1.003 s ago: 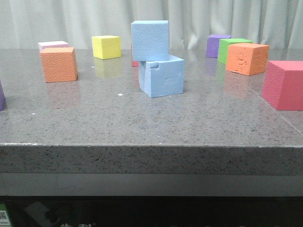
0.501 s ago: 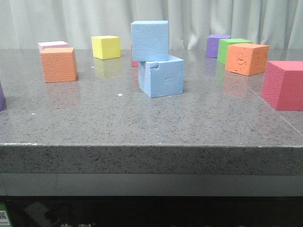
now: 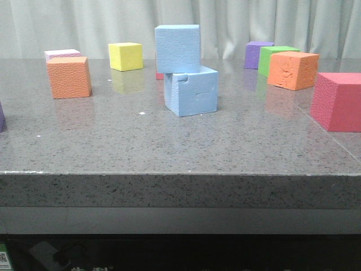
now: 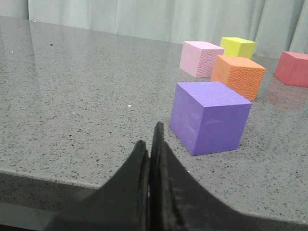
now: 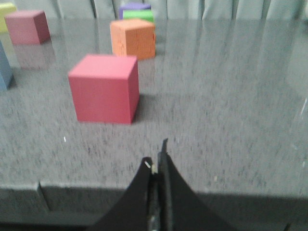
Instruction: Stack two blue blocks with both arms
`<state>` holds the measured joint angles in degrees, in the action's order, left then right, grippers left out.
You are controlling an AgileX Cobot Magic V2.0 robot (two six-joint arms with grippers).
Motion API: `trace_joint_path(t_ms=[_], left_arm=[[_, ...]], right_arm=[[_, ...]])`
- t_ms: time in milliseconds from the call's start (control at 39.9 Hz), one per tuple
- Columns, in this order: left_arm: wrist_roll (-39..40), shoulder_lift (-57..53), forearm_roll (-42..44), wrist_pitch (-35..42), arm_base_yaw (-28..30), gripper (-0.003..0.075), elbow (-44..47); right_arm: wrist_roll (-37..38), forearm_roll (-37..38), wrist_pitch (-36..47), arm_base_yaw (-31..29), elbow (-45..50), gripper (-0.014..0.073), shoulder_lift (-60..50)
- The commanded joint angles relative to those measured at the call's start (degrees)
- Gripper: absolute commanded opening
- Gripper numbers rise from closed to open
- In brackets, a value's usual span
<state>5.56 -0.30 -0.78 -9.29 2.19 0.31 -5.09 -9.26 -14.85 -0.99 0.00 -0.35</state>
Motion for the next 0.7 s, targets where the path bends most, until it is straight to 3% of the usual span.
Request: trace_joint_path(t_ms=[0,677], left_arm=[[0.2,-1.3,-0.5,5.3,0.1,-0.0018,2.2],[0.2,-1.3,-0.5,5.3,0.1,-0.0018,2.2]], right_arm=[[-0.5,0.4,5.7,-0.4,0.9,-0.0062,-1.2],[-0.5,0.4,4.4,-0.4,1.5,-0.0062,-1.3]])
